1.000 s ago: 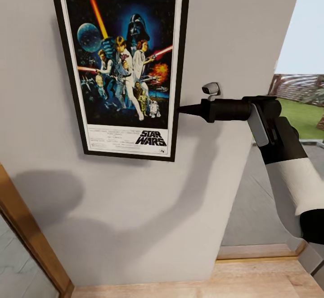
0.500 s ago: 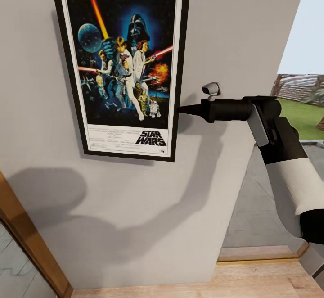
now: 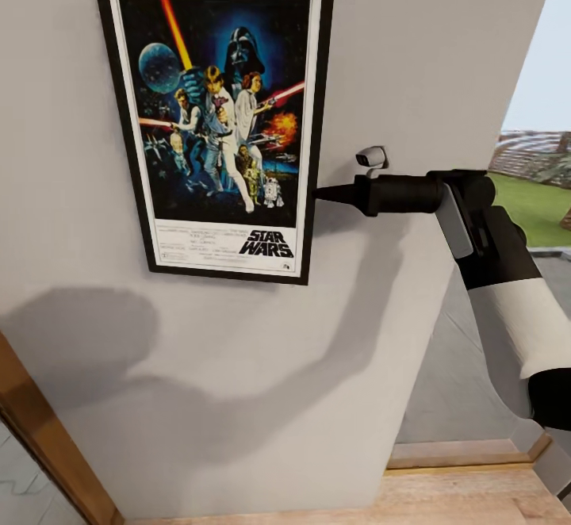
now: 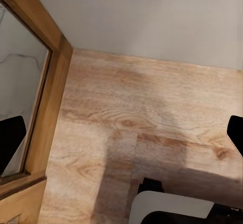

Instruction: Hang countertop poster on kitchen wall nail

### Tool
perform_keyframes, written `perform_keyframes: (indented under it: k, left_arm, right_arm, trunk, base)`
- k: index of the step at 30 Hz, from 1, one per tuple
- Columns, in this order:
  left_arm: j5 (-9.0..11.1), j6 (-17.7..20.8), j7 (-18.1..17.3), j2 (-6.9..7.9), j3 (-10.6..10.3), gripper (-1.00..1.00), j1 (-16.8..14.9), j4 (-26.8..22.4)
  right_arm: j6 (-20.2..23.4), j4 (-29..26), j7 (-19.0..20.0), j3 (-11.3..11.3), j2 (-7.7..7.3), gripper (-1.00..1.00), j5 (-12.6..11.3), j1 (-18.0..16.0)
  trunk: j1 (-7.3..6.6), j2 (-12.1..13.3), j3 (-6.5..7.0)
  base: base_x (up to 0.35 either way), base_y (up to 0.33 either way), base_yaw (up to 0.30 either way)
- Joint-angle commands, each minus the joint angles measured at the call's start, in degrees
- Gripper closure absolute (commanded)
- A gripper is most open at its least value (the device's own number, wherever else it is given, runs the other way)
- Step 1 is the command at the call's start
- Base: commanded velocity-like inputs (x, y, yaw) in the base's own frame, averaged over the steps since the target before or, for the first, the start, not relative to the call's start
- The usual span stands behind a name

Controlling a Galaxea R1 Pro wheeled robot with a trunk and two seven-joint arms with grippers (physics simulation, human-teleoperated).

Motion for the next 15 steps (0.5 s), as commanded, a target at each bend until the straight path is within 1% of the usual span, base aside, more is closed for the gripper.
perform_keyframes:
  k: [1,2,15]
  left_arm:
    - [0.0,-0.1,-0.1,-0.02,0.1,-1.00,0.0,-0.1]
    - [0.0,-0.1,-0.1,-0.02,0.1,-1.00,0.0,-0.1]
    - [0.0,-0.1,-0.1,-0.02,0.1,-1.00,0.0,-0.1]
  right_arm:
    - [0.6,0.0,0.0,0.1,-0.06,1.00,-0.4,-0.1]
    - [0.6,0.0,0.0,0.1,-0.06,1.00,-0.4,-0.1]
    - [0.7,-0.1,0.0,0.0,-0.06,1.00,-0.4,-0.1]
  trunk:
    - [0.07,-0.1,-0.12]
    - [0.07,-0.1,-0.12]
    - [0.07,-0.1,-0.12]
  base:
    - [0.295,0.000,0.000]
    - [0.230,0.000,0.000]
    - [0.002,0.000,0.000]
